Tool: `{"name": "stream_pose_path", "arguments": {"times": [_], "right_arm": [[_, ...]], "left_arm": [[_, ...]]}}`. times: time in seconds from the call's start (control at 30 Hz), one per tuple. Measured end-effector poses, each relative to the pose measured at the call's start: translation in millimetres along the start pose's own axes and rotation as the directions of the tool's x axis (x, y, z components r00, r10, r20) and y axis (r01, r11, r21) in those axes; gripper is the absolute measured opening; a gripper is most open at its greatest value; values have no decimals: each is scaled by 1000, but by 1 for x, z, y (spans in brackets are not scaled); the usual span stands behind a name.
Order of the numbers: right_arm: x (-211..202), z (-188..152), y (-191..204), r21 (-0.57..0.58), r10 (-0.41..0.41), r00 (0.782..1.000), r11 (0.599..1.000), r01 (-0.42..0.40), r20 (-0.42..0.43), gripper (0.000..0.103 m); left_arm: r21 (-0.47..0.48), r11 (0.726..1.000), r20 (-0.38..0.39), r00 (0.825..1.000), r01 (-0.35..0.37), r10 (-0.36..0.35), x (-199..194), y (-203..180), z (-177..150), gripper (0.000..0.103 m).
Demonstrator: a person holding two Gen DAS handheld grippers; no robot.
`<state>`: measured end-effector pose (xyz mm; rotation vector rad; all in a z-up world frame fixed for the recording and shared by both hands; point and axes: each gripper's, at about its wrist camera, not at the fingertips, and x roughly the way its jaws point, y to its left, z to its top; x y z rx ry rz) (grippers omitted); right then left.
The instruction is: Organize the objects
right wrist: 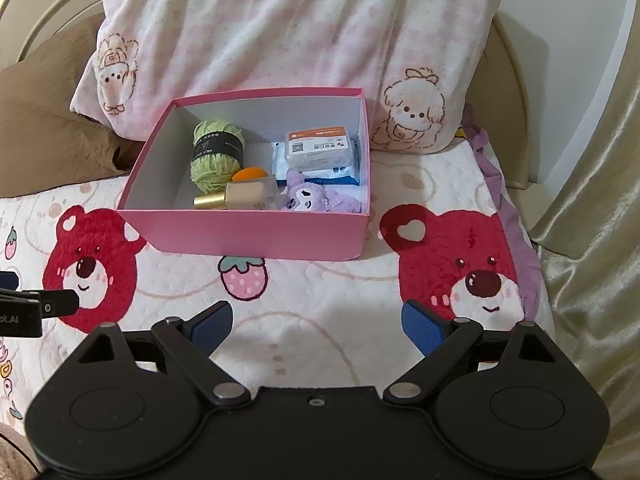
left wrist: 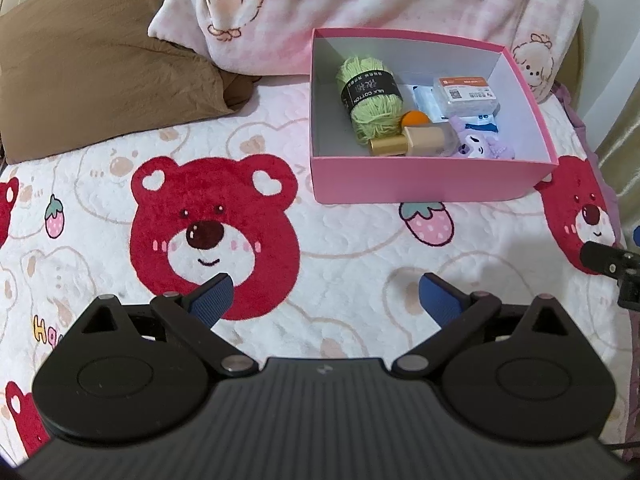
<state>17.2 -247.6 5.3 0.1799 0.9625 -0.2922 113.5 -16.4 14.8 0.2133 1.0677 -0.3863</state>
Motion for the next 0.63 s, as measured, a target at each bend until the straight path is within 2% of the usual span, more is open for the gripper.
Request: {"name": "stream_pose_path", "arguments": {"times": [0.63], "right_arm": [[2, 0, 3, -9, -7, 1000, 1000, 7, -3, 94]], "left_arm": [[13, 1000, 14, 1000, -4, 4, -3, -4, -3, 103]]}}
